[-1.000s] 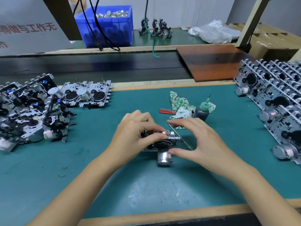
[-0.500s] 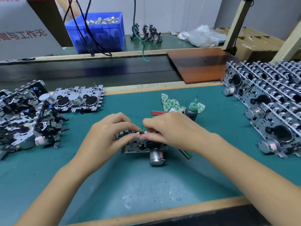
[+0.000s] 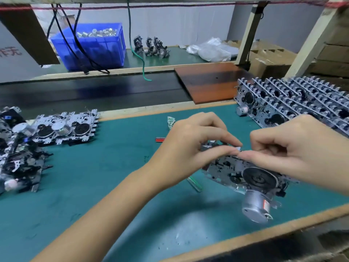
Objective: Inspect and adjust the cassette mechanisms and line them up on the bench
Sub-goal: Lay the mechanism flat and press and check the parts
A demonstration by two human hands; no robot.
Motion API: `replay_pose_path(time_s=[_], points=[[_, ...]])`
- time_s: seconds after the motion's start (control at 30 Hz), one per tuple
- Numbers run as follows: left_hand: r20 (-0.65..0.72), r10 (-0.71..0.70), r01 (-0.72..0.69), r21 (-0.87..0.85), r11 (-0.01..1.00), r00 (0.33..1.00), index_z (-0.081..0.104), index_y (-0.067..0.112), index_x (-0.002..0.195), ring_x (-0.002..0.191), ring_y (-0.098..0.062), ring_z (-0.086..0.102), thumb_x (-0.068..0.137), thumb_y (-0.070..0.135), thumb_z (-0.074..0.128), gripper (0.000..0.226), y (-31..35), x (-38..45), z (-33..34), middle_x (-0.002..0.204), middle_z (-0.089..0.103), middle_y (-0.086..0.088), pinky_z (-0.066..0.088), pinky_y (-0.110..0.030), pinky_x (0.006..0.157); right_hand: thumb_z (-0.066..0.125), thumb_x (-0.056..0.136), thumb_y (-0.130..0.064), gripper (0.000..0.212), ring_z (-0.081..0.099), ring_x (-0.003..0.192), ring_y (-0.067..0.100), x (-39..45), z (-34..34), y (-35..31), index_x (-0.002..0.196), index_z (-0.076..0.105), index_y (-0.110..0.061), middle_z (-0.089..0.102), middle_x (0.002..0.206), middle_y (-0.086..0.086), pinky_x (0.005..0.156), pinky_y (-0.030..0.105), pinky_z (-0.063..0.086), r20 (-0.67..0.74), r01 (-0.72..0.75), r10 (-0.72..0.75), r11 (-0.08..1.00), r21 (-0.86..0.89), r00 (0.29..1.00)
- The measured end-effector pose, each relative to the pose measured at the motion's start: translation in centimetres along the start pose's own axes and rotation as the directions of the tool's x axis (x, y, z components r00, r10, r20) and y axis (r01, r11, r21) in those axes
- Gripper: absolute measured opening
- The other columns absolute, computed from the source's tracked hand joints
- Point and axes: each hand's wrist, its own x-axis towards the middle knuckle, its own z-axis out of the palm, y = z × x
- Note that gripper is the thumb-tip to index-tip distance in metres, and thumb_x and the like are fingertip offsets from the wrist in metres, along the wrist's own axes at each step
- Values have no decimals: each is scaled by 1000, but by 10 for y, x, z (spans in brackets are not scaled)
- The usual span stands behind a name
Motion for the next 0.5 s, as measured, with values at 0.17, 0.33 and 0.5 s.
replay_pose_path(time_s=[0.17, 0.33, 0.5], points=[[103, -41, 30, 106, 994, 994, 75, 17, 96, 91, -18, 56, 87, 23, 68, 13, -17, 49, 51, 93, 63, -3, 45, -36, 77, 49, 81, -59, 51, 33, 43, 11, -18, 13, 52, 53, 38, -19, 33, 42, -3, 49, 23, 29, -14, -293, 295, 954, 62, 955], [109, -215, 154, 404, 902, 971, 68, 24, 107, 107, -16, 52, 94, 26, 57, 18, -46, 80, 94, 111, 58, 5, 35, -28, 69, 51, 90, -45, 44, 42, 53, 22, -5, 54, 86, 58, 36, -20, 43, 50, -2, 55, 36, 35, -93, -511, 507, 859, -27, 857], [56, -320, 291, 293, 911, 946, 64, 14, 112, 110, -20, 49, 96, 16, 52, 21, -63, 75, 112, 116, 56, -1, 44, -37, 86, 51, 92, -44, 39, 44, 60, 28, 7, 79, 98, 65, 34, -22, 41, 55, -5, 55, 35, 32, -170, -572, 567, 820, 21, 806]])
